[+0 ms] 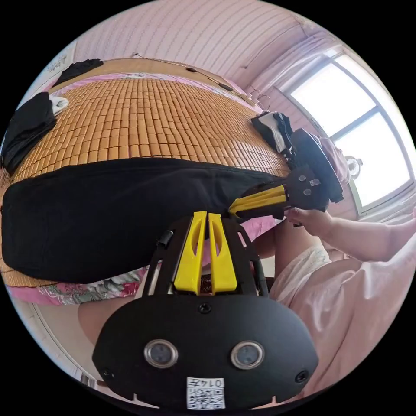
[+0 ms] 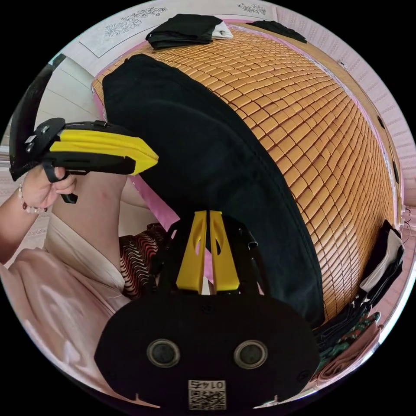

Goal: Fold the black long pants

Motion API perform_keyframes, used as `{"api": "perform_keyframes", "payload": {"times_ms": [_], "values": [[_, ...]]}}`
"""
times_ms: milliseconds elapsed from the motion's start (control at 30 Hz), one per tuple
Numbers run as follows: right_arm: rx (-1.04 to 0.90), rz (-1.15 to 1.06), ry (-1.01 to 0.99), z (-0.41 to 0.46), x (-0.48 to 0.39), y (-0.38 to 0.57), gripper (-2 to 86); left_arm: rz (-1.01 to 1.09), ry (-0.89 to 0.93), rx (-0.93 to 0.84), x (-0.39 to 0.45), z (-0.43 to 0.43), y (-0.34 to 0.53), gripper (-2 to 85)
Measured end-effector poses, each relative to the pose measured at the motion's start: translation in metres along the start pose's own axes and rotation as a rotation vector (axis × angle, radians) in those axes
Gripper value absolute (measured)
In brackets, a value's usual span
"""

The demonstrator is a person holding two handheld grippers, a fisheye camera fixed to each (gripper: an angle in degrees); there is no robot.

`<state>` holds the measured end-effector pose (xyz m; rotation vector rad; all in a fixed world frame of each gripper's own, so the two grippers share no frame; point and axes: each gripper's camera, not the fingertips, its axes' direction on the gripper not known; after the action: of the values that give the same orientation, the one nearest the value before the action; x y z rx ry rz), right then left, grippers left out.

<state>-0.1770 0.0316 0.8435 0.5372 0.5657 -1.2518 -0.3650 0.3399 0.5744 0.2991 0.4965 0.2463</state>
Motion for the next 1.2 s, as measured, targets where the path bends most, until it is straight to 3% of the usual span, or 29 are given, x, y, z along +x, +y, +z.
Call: {"api": "perform_keyframes", "payload": {"times_ms": [100,267,400,533,700,833,900,1200], "values": [[0.003,-0.015,-0.008,0.002,0.005,0.003,-0.7,0.119,-0.112,-0.135,0.021,0.036,-0.009,-1.0],[0.028,0.047,0.045,-0.009,0.021,0.017,-0.9,0.089,-0.109,-0.183,0.034,0.042,-0.019,-1.0],[0.063,0.059,0.027,-0.021,0.039,0.014,-0.9,0.169,-0.096,-0.105,0.067,0.038,-0.030,-1.0],[0.060,-0.013,0.012,-0.025,0.037,-0.028,-0.9,0.210,-0.165,-0.210,0.088,0.078,-0.037,-1.0],[-0.059,-0.117,0.116,0.005,0.030,-0.065,-0.5,0.295,-0.176,-0.185,0.102,0.086,-0.042,-1.0],[-0.189,-0.175,0.042,-0.002,0.040,-0.079,-0.5,0.340,-0.198,-0.190,0.115,0.094,-0.046,-1.0],[-0.141,-0.161,0.094,-0.011,0.046,-0.087,-0.5,0.359,-0.218,-0.180,0.121,0.097,-0.046,-1.0],[-0.400,-0.278,0.100,0.008,0.053,-0.100,-0.8,0.413,-0.223,-0.196,0.135,0.109,-0.055,-1.0]]}}
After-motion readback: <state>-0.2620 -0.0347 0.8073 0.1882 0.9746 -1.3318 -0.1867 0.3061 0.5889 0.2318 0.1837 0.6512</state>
